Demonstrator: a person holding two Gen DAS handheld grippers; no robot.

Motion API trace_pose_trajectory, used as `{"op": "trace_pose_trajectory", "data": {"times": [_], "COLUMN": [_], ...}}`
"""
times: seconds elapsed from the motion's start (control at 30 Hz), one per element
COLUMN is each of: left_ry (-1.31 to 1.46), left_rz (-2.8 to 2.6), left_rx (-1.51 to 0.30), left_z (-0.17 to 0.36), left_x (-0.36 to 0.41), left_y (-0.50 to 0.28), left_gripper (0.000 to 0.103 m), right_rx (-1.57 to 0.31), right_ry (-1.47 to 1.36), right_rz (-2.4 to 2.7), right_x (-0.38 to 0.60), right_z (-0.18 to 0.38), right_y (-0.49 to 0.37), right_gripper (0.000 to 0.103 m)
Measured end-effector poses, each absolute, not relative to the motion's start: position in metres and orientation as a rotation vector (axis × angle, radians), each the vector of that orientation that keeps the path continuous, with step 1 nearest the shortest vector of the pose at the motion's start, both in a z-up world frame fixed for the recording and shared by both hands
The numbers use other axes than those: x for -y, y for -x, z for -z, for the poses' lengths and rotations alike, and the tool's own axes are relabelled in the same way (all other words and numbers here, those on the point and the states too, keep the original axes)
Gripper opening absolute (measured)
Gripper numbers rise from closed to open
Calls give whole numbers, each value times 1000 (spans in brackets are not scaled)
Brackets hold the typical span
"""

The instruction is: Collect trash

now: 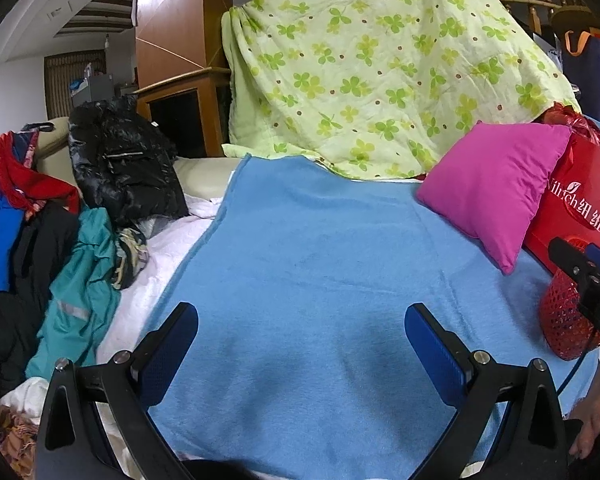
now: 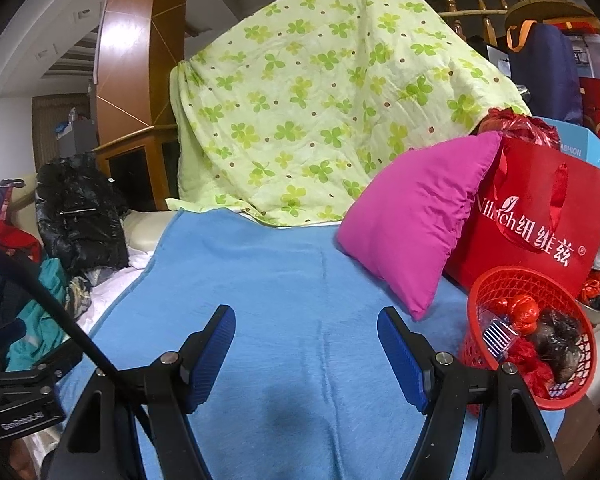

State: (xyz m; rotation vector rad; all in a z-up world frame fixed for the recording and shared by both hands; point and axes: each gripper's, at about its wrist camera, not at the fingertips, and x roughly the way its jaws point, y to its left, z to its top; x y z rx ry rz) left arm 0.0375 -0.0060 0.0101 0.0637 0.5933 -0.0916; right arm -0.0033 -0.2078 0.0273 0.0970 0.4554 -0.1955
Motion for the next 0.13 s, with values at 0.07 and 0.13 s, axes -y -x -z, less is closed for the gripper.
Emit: {"op": "trace_pose_trajectory", "data": {"times": [0.07,0.13], "left_ry": [-61,-60], "left_rz": [89,109], "left_rx": [-615,-647], "left_z": [-1,14], "left_x": [9,14], "left_y": [-49,-65], "left_gripper": [103,103], "right_rx": [-479,-507], "right_ry": [-113,-131], "right_rz": [220,257], "right_x": [221,234], "right_z": [-13,5], "right_y": [-11,-23], "right_gripper": [78,78]}}
